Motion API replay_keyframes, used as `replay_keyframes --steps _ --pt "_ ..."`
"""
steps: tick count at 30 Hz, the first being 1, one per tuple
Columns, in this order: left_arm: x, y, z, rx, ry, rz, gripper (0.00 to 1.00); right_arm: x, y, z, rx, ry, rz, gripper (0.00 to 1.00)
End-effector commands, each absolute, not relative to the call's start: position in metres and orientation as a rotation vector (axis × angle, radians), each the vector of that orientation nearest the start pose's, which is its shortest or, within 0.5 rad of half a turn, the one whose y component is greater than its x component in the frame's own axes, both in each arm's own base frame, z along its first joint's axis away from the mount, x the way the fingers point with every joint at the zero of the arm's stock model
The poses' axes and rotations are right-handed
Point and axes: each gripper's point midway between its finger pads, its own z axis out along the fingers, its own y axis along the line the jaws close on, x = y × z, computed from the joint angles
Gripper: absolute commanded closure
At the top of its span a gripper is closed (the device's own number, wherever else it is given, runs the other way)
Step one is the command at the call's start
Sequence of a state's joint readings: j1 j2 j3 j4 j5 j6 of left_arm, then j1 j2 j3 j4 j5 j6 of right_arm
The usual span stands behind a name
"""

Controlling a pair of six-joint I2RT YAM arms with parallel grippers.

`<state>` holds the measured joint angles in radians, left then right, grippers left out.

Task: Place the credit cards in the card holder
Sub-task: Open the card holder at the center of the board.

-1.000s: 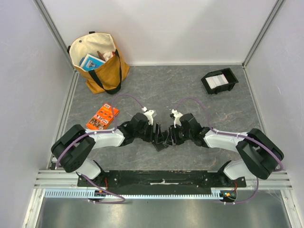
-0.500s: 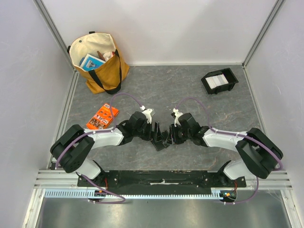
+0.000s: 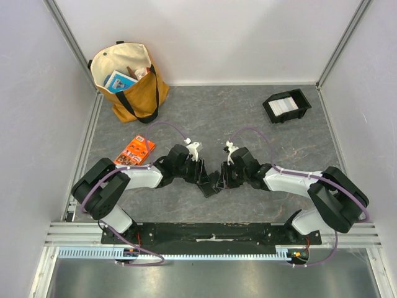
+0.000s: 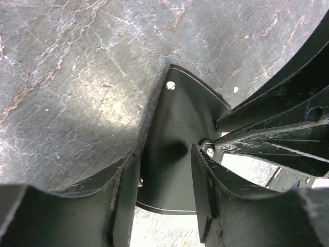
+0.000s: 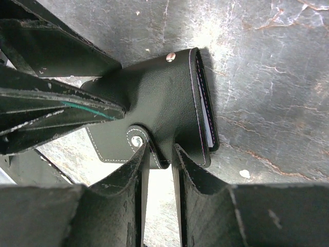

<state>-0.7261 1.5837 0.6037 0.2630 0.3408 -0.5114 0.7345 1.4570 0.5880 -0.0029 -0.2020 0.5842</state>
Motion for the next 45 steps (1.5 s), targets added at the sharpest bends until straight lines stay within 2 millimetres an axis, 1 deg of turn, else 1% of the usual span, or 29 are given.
replay_keyframes --steps 1,5,7,10,12,13,14,16,18,23,27,28,32,36,44,45 --pt "0.164 -0.267 -0.023 0.517 2.675 -0.942 0.53 0.175 0.184 -0.04 -0.269 2.804 0.329 0.67" --pt "0.164 -0.268 -0.021 0.525 2.667 -0.958 0.59 0.176 0.187 -0.035 -0.284 2.782 0.352 0.65" --pt "0.164 -0.27 -0.019 0.533 2.658 -0.965 0.63 0.178 0.192 -0.031 -0.307 2.761 0.392 0.63" --pt "0.167 -0.273 -0.015 0.561 2.639 -0.978 0.69 0.181 0.207 -0.017 -0.345 2.694 0.512 0.6" --pt "0.168 -0.275 -0.013 0.583 2.632 -0.98 0.78 0.182 0.218 -0.005 -0.385 2.637 0.607 0.57" --pt "0.17 -0.276 -0.012 0.596 2.624 -0.976 0.81 0.185 0.224 0.004 -0.393 2.601 0.65 0.56" --pt "0.171 -0.277 -0.01 0.601 2.619 -0.978 0.85 0.185 0.228 0.008 -0.412 2.583 0.683 0.55" --pt "0.174 -0.28 -0.007 0.614 2.604 -0.981 0.87 0.186 0.235 0.012 -0.453 2.563 0.719 0.53" --pt "0.177 -0.281 -0.005 0.62 2.595 -0.977 0.9 0.184 0.24 0.013 -0.495 2.568 0.748 0.53" --pt "0.185 -0.284 -0.002 0.65 2.583 -0.955 0.94 0.174 0.251 0.014 -0.588 2.57 0.847 0.55" --pt "0.188 -0.289 0.0 0.686 2.563 -0.964 0.96 0.165 0.26 0.024 -0.645 2.53 0.962 0.56" --pt "0.188 -0.29 0.0 0.696 2.561 -0.974 0.96 0.168 0.265 0.029 -0.652 2.494 0.987 0.57" --pt "0.188 -0.294 0.002 0.728 2.547 -1.003 0.98 0.169 0.271 0.034 -0.67 2.47 1.027 0.57" --pt "0.191 -0.295 0.004 0.727 2.539 -1.001 0.98 0.171 0.277 0.032 -0.678 2.464 1.053 0.59" --pt "0.192 -0.297 0.005 0.725 2.528 -1.022 0.98 0.168 0.289 0.027 -0.663 2.457 1.152 0.6" --pt "0.192 -0.297 0.005 0.725 2.53 -1.027 0.98 0.167 0.29 0.029 -0.666 2.453 1.16 0.62"
